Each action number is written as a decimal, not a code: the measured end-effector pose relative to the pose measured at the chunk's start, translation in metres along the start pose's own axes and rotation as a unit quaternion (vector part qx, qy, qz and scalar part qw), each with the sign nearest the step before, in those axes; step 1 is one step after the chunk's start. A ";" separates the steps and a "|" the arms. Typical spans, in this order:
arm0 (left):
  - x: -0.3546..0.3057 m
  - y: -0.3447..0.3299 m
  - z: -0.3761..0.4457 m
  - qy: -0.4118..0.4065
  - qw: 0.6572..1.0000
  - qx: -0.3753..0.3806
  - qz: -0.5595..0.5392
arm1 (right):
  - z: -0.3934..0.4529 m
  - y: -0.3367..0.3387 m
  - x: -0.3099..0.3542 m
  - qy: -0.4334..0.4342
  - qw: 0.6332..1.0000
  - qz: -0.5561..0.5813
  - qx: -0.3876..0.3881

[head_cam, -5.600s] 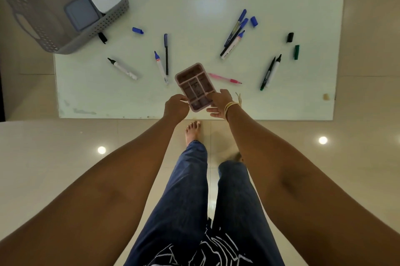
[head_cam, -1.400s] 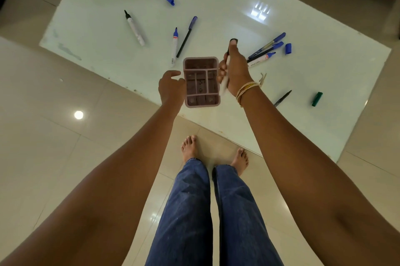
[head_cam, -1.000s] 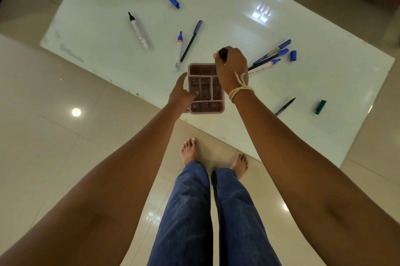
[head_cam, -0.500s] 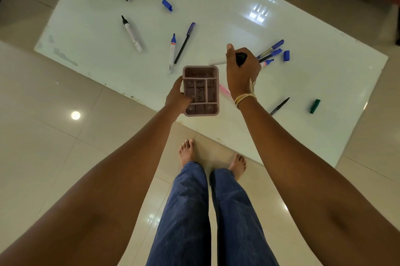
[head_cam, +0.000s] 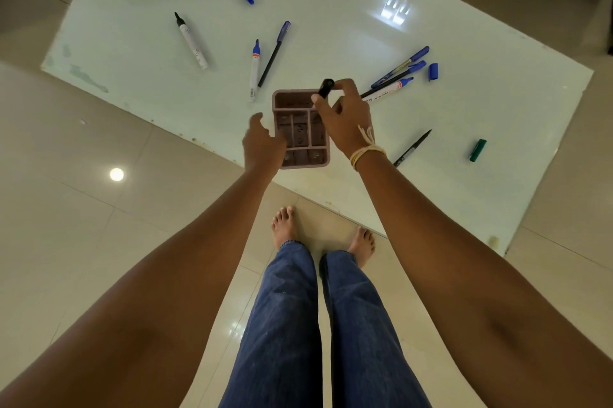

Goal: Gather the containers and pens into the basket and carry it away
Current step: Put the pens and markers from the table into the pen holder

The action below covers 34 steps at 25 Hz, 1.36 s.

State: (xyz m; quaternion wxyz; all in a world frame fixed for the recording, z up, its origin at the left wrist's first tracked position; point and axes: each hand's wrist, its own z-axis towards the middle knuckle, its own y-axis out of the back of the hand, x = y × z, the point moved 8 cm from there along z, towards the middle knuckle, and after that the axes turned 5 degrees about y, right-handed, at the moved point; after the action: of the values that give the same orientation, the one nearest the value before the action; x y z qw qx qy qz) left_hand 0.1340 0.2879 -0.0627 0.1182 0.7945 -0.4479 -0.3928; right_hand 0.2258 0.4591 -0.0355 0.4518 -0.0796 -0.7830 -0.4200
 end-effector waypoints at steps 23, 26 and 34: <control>-0.103 -0.225 -0.060 -0.192 0.920 -0.045 0.338 | -0.030 0.206 -0.265 -0.293 0.940 -0.088 -0.153; -0.106 -0.237 -0.062 -0.215 0.916 -0.012 0.338 | -0.021 0.195 -0.254 -0.297 0.941 0.074 -0.145; -0.113 -0.226 -0.091 -0.266 0.949 0.047 0.162 | -0.004 0.159 -0.189 -0.337 0.771 0.527 -0.121</control>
State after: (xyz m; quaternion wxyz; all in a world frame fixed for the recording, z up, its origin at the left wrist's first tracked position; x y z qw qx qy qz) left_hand 0.3079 0.4932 -0.0657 0.0195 0.5825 -0.6040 -0.5436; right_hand 0.4179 0.6049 -0.0874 0.2961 -0.6702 -0.6631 -0.1531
